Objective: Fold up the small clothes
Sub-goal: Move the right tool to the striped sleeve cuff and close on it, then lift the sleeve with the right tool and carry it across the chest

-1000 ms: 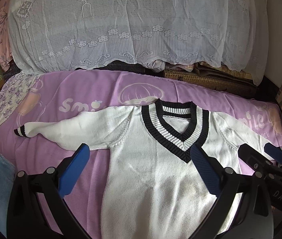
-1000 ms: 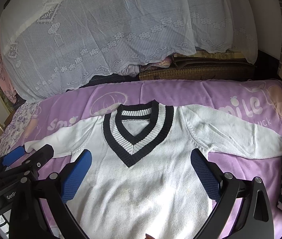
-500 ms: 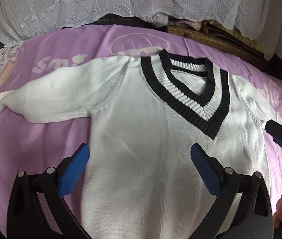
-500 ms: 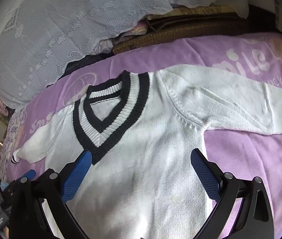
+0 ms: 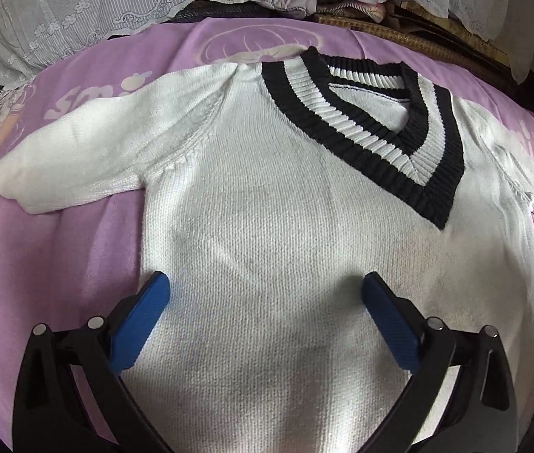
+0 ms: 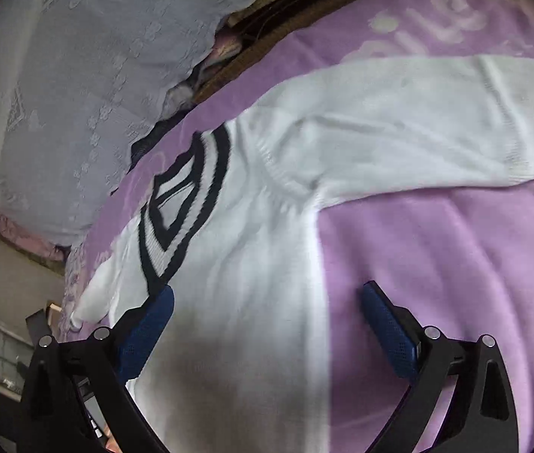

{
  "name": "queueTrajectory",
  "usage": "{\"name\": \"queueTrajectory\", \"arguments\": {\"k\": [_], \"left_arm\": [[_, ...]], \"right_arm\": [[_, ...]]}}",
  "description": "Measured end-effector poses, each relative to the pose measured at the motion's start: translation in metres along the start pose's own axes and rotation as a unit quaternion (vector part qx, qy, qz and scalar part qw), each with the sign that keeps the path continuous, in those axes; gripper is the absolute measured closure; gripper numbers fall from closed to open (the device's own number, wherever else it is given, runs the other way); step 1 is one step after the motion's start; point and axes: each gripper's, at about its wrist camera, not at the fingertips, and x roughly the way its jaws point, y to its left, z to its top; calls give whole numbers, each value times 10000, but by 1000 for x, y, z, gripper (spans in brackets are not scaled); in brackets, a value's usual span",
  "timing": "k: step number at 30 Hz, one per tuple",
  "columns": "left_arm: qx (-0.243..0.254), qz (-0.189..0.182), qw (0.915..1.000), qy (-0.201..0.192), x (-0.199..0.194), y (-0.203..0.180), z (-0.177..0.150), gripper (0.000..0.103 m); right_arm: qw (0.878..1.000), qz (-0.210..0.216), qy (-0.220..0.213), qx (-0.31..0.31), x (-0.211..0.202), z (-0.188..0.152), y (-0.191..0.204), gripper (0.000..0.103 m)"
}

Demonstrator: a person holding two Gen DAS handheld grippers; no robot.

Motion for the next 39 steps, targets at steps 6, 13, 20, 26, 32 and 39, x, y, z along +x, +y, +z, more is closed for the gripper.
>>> {"name": "queueTrajectory", "arguments": {"k": [6,13,20,26,32,39], "left_arm": [[-17,-271,9985,-472,-45,-17,11,4],[1062,-728,9916,-113,-43,-135,31,4],[1322,-347,9906,78,7,-203,27,4],[1069,-854,9906,39,16,-180,19,4],[1193,-684,9905,-48,15,-188,18,4],[1266,-533,9903,216,18,-195,29,4]], "right_arm": [[9767,-1207,-1470,995,-83,17,-76,7],[9681,-1762,-1109,1395,-51,35,-107,10],[9291,-2097,-1728,2508,-56,63,-148,8],[9061,-2541,-2611,2151,-61,64,-157,18],[9135,-2302,-2706,1983,-66,71,-166,95],[9235,-1550,-2967,1875,-81,70,-158,96]]}}
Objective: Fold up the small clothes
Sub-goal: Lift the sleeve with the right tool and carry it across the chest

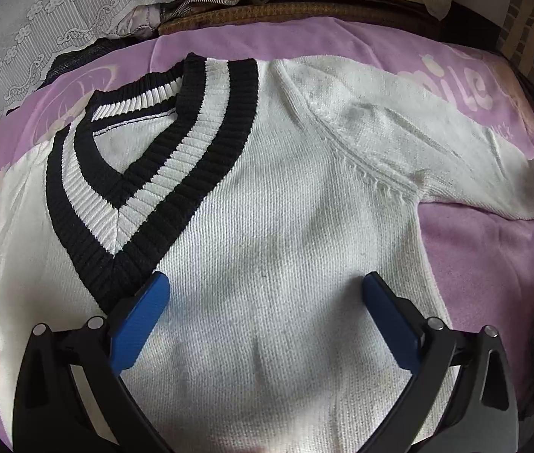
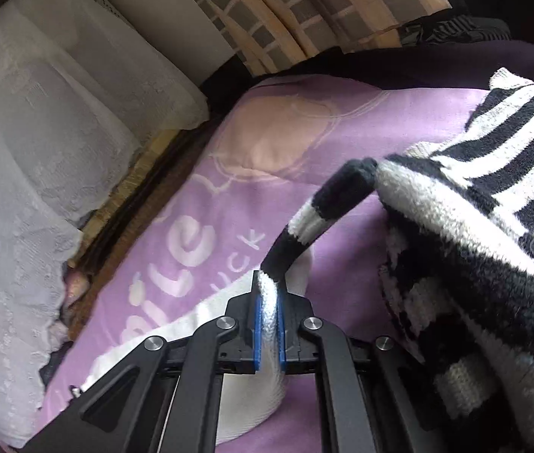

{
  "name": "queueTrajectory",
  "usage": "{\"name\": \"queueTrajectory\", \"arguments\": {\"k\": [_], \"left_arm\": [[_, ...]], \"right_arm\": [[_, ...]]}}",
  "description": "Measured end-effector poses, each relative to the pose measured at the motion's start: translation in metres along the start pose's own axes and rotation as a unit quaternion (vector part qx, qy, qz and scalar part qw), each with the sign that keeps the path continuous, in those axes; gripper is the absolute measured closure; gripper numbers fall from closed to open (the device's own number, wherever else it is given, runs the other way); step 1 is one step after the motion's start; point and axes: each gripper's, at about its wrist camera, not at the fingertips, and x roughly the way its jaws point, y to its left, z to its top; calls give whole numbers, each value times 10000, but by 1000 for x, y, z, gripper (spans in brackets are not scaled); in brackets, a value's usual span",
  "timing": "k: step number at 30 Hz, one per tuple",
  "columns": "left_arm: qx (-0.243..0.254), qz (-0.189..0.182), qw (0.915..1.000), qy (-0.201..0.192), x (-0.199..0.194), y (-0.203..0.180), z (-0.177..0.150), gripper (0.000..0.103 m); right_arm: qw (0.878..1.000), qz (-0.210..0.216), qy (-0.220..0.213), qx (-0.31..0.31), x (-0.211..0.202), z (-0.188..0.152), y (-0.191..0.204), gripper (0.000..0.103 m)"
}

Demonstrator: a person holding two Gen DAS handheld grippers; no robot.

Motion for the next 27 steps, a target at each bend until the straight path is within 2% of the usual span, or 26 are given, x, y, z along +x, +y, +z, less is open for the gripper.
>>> {"name": "queueTrajectory", "arguments": {"k": [5,10,13,16,18,20,23,25,27], "left_arm": [[57,-4,10000,73,5,-13,34,4],[-512,177,9983,234,29,-17,72,4],[-110,561,9982,169,41,-34,80,4],[166,795,9966,-136,37,-44,74,4],[109,577,9982,-131,32,-37,73,4],[-170,123,9998,-41,26,-23,72,4],[-471,-507,9976,93,23,-6,77,4],[-496,-649,9966,130,20,1,84,4],[-479,-640,9967,105,17,4,91,4]], "right_arm": [[9979,630,82,134,-8,9,8,96],[9963,854,109,37,-13,9,20,96],[9946,1030,25,-91,-21,11,30,96],[9921,1207,-14,-339,-30,12,43,96],[9895,1346,23,-523,-34,9,53,96],[9862,1485,84,-724,-39,5,65,96],[9804,1683,184,-1011,-48,-4,85,96],[9756,1808,227,-1223,-55,-11,98,96],[9702,1938,279,-1428,-62,-19,111,96]]}}
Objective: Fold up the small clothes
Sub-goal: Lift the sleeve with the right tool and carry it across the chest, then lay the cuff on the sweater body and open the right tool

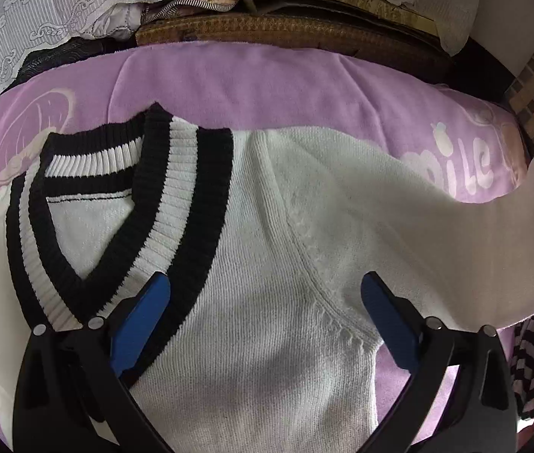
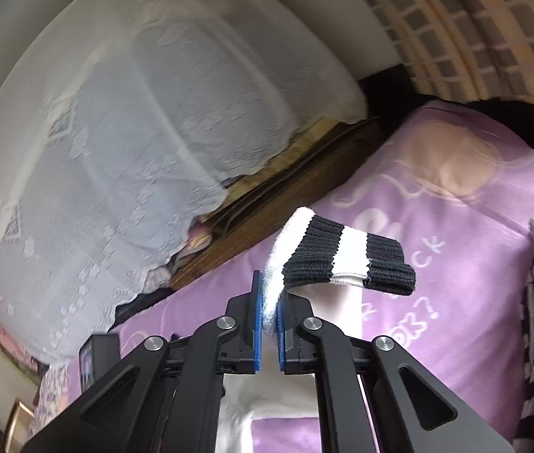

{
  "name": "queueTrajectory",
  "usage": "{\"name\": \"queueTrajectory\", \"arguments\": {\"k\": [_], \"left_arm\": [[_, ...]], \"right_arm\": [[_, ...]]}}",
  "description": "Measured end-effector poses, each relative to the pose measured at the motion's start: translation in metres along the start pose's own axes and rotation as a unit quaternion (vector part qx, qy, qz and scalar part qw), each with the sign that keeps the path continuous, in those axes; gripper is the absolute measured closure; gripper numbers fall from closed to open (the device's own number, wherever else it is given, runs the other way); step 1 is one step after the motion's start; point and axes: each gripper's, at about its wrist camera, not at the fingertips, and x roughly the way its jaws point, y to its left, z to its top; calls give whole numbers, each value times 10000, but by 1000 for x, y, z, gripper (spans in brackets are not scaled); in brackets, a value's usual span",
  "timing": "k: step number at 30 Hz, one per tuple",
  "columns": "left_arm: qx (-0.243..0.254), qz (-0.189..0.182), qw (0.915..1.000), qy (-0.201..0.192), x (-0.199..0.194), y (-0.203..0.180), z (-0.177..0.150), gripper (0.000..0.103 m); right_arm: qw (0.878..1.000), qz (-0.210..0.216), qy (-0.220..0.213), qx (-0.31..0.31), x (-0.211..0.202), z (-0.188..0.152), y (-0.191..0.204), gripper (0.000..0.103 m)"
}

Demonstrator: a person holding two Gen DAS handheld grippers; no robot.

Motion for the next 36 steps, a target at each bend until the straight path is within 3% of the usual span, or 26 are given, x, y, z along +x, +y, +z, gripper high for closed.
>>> {"name": "queueTrajectory", "arguments": {"k": [10,15,28,34,35,36], "left_arm": [[-1,-160,9998,-151,-15,10,4,4],[14,-54,9993,-362,-31,27,7,4],[-654,560,9936,-734,-56,141,3,4],[-906,1169,9871,-619,-45,197,-20,4],[-966,1240,9858,-588,-43,206,-24,4],[-1016,1376,9837,-547,-40,215,-29,4]], "right_arm": [[9927,751,456,-826,1,-31,76,96],[9862,939,687,-1180,10,-49,118,96],[9641,1307,1231,-1959,57,-105,232,93],[9540,1327,1753,-2038,87,-148,259,93],[9517,1292,1862,-2073,92,-156,262,90],[9485,1240,1979,-2140,97,-163,264,76]]}}
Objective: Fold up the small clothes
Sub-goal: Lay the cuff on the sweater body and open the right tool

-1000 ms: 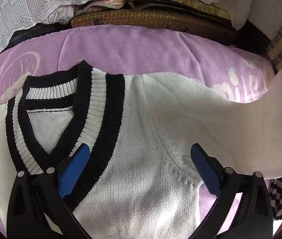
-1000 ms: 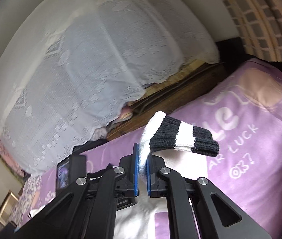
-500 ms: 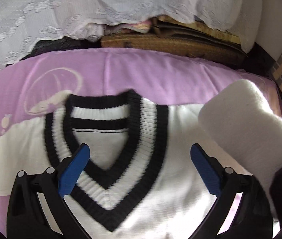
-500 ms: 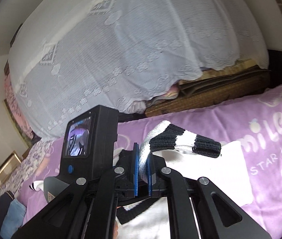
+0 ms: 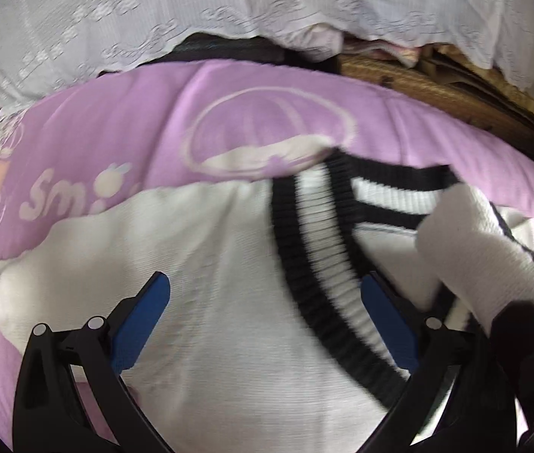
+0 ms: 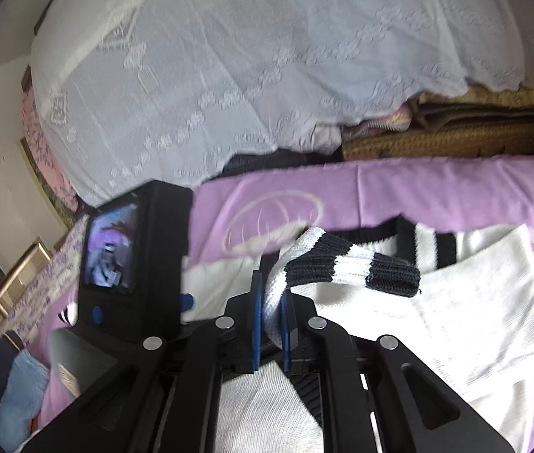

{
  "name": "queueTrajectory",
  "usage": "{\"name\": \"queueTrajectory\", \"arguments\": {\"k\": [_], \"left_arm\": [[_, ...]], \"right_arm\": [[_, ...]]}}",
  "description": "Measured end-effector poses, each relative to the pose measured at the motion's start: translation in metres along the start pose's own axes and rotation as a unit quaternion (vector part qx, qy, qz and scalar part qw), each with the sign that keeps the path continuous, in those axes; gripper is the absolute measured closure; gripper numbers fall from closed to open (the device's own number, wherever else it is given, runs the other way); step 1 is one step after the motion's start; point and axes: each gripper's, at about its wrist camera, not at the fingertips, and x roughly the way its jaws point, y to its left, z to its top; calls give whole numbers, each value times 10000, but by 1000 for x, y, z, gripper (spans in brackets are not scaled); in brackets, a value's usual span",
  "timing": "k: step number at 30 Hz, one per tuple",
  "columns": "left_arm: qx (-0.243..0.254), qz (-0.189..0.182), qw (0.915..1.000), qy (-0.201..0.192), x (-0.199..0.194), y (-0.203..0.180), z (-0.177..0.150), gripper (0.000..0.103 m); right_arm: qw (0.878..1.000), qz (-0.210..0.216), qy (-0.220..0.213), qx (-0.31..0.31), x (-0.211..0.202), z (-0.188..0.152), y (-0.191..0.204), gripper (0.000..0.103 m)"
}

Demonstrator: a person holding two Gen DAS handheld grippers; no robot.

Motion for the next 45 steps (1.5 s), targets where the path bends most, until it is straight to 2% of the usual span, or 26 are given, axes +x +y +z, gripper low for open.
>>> {"name": "queueTrajectory", "arguments": {"k": [1,2,3,5,8,11,13,14,18,21,24,28,30,31,32,34,35,37,39,40,42,45], "left_arm": [[-57,166,9998,-1,4,9,-4,4],[-155,254,9996,-5,6,20,-7,4],[-291,286,9992,25,9,32,-10,4],[-700,158,9973,143,13,57,-17,4],[-1295,-299,9910,163,9,88,-27,4],[-1297,-337,9910,-35,-10,93,-32,4],[-1044,-260,9940,-216,-25,84,-35,4],[-844,-237,9957,-307,-33,75,-37,4],[194,125,9982,-546,-55,27,-41,4],[957,307,9926,-683,-63,-20,-48,4],[1614,537,9821,-814,-62,-64,-58,4],[1987,1179,9673,-1047,-51,-94,-66,4],[1896,1577,9623,-1148,-43,-92,-63,4],[1774,1689,9627,-1150,-42,-85,-59,4],[1589,1656,9672,-1088,-41,-74,-55,4],[1036,1410,9808,-865,-42,-43,-49,4],[695,1353,9858,-708,-41,-22,-47,4],[61,1328,9907,-293,-34,16,-51,4],[-508,855,9950,65,-29,47,-61,4],[-689,596,9958,101,-32,56,-67,4],[-710,286,9970,-109,-47,55,-72,4],[-133,302,9970,-704,-77,22,-70,4]], "right_arm": [[9999,-54,104,-39,5,-4,1,60],[9997,-127,212,-50,8,-7,0,37],[9994,-100,320,-49,10,-9,-1,28],[9985,88,529,-80,7,-14,-6,28],[9977,261,579,-218,-12,-18,-11,28],[9974,521,476,-164,-35,-22,-21,28],[9975,625,329,-79,-50,-21,-31,28],[9983,534,231,-43,-56,-19,-37,28],[9996,-228,-32,148,-75,-15,-65,28],[9970,-446,-106,617,-79,-11,-97,28],[9934,-649,-133,933,-76,-10,-123,28],[9908,-834,-43,1062,-68,-11,-147,28],[9883,-1036,149,1113,-55,-14,-161,28],[9858,-1208,309,1120,-47,-17,-167,28],[9825,-1376,477,1160,-39,-22,-174,28],[9731,-1607,807,1438,-25,-32,-194,29],[9726,-1492,815,1586,-23,-35,-201,29],[9728,-1443,749,1650,-26,-34,-204,29],[9727,-1506,733,1604,-26,-34,-202,29],[9723,-1541,720,1603,-26,-35,-201,30],[9720,-1584,577,1639,-33,-33,-197,30],[9773,-1467,271,1501,-46,-26,-186,30]]}}
